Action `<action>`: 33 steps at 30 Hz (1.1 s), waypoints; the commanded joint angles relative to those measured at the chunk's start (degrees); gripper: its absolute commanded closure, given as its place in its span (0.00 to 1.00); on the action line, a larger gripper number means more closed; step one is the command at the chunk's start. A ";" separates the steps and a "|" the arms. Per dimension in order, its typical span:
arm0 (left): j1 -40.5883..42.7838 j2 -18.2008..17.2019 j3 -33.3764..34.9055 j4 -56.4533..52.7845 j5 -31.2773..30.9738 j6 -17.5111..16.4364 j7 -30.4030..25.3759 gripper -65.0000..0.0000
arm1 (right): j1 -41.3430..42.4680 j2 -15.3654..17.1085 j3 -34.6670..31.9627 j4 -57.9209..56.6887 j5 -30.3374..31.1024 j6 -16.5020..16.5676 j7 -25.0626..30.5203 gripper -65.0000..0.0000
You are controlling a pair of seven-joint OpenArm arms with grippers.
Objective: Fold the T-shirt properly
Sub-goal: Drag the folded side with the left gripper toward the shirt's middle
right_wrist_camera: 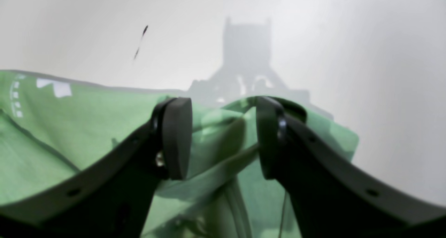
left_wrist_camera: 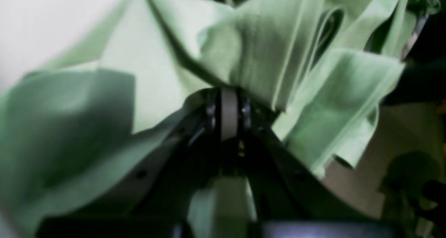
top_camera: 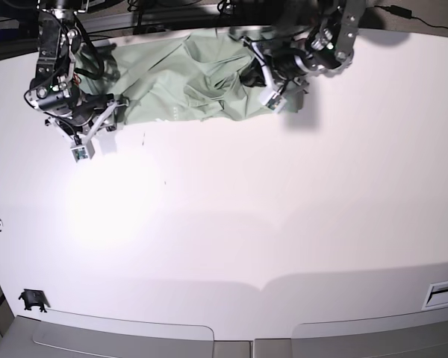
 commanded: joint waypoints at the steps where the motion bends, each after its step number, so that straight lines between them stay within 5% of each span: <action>1: -1.09 0.15 1.29 -0.17 -0.79 -0.33 -0.70 1.00 | 0.63 0.79 0.31 0.83 0.37 -0.20 0.92 0.57; 14: -8.11 0.57 9.11 -0.79 -1.97 -0.33 -1.57 1.00 | 0.63 0.76 0.31 0.83 0.37 -0.22 0.92 0.57; 20: -8.63 4.07 9.11 -1.70 -1.20 -0.37 -9.49 1.00 | 0.61 0.76 0.31 0.83 0.37 -0.22 0.94 0.57; 26: -12.24 8.76 9.11 -8.26 -1.42 -0.35 -9.18 1.00 | 0.61 0.76 0.31 0.83 0.37 -0.22 0.92 0.57; 33: -13.09 6.80 8.87 -1.11 -5.31 -0.33 -2.45 1.00 | 0.63 0.76 0.31 0.83 0.37 -0.22 0.96 0.57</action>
